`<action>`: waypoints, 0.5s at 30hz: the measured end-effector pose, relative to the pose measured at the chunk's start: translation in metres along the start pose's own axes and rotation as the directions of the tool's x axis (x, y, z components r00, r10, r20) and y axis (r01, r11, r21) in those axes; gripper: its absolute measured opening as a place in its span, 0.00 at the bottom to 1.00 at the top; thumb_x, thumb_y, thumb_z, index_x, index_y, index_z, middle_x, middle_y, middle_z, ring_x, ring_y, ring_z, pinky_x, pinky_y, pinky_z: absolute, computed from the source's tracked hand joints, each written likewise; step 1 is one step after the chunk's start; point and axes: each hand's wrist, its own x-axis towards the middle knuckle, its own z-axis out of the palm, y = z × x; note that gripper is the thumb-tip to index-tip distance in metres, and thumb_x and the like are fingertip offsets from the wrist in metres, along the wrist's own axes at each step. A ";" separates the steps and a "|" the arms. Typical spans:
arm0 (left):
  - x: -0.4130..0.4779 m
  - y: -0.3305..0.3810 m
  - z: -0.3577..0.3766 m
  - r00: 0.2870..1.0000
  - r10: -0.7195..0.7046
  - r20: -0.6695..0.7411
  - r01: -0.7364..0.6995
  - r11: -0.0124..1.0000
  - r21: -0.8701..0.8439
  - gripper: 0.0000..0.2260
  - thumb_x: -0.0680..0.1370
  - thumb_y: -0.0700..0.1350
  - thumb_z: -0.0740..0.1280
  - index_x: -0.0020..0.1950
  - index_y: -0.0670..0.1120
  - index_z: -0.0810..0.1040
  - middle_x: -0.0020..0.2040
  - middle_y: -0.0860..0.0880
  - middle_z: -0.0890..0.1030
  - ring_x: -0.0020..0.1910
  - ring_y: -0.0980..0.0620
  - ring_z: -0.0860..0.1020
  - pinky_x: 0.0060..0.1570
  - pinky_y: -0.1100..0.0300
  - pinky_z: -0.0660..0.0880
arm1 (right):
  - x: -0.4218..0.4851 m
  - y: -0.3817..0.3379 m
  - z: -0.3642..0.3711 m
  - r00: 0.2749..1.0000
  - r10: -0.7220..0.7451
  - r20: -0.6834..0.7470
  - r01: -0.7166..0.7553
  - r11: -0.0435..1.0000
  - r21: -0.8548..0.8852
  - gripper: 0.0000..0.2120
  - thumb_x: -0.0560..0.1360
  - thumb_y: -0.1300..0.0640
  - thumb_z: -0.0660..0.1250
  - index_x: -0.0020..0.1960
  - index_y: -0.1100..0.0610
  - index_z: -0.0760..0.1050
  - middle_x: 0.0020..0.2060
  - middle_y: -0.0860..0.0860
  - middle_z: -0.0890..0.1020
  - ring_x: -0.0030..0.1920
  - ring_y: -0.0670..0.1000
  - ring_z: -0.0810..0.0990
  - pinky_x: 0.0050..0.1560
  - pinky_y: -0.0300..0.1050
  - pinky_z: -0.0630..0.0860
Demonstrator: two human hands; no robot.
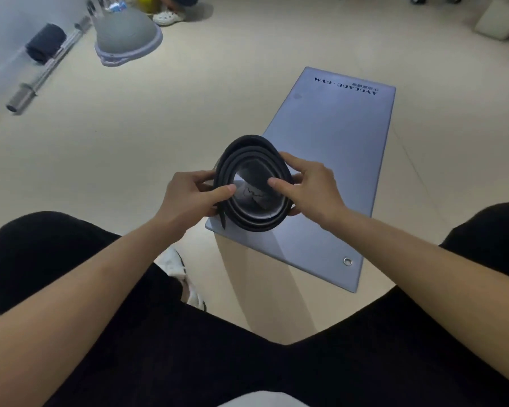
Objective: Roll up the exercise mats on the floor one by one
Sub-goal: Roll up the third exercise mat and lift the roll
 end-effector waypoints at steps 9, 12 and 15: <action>0.074 0.038 -0.026 0.992 0.015 -0.129 -0.007 0.998 0.061 0.18 0.78 0.46 0.74 0.67 0.42 0.82 0.45 0.44 0.88 0.43 0.46 0.87 0.49 0.47 0.85 | 0.107 -0.032 -0.005 0.972 -0.178 0.156 0.205 0.962 -0.178 0.23 0.80 0.51 0.67 0.72 0.35 0.68 0.48 0.49 0.84 0.42 0.53 0.85 0.37 0.50 0.86; 0.112 0.053 -0.035 0.987 0.020 -0.162 -0.009 0.997 0.071 0.18 0.79 0.47 0.74 0.66 0.41 0.82 0.47 0.43 0.88 0.44 0.44 0.87 0.49 0.46 0.85 | 0.152 -0.044 -0.011 0.964 -0.189 0.184 0.223 0.958 -0.180 0.23 0.79 0.51 0.67 0.72 0.37 0.68 0.46 0.49 0.84 0.42 0.52 0.84 0.38 0.49 0.86; 0.138 0.068 -0.037 0.981 0.000 -0.195 0.012 0.998 0.065 0.14 0.79 0.47 0.73 0.64 0.45 0.84 0.43 0.47 0.88 0.43 0.48 0.87 0.45 0.52 0.85 | 0.186 -0.053 -0.021 0.963 -0.122 0.241 0.156 0.980 -0.126 0.27 0.77 0.53 0.69 0.72 0.35 0.68 0.45 0.48 0.84 0.43 0.52 0.84 0.39 0.50 0.86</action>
